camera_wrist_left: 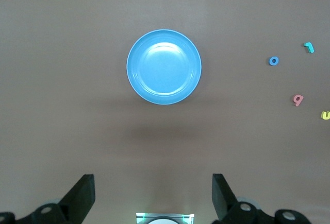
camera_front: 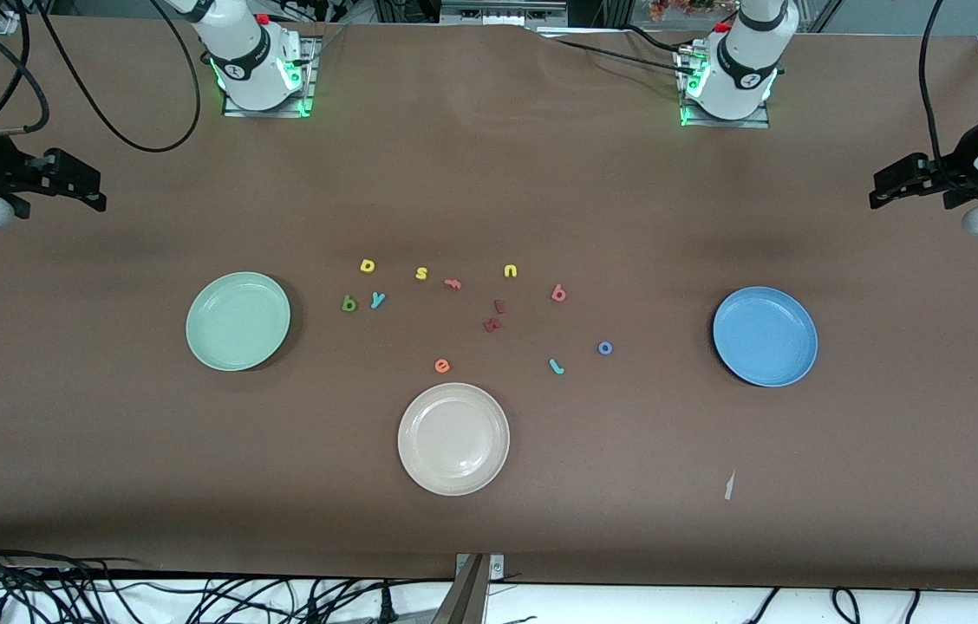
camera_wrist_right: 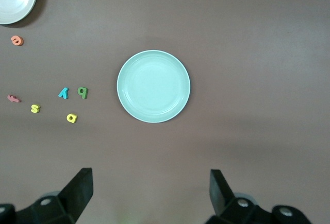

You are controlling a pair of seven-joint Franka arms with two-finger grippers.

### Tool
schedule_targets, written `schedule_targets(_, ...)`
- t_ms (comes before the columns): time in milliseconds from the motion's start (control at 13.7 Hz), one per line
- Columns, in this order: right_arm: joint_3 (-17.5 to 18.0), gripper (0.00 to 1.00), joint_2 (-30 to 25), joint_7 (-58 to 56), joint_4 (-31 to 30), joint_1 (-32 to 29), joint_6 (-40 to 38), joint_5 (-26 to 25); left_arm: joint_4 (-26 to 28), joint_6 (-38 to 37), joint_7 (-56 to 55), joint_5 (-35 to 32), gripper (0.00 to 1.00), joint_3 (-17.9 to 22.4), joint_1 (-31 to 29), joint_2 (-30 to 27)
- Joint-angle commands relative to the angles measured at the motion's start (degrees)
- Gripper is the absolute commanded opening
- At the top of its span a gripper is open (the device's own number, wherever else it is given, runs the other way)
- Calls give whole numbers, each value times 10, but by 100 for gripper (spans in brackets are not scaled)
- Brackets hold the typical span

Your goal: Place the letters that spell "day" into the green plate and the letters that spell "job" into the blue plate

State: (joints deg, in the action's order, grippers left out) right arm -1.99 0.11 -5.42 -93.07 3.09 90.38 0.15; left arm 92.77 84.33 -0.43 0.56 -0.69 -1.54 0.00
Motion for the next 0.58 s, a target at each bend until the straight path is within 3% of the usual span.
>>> schedule_targets(0,0,100,0,6,8,0,-8,-5,-7,-9,14,9,100,1,-2,3)
schedule_targets(511,-6,100,1,6,9,-5,-10,-2,-7,-9,14,9,100,1,-2,3)
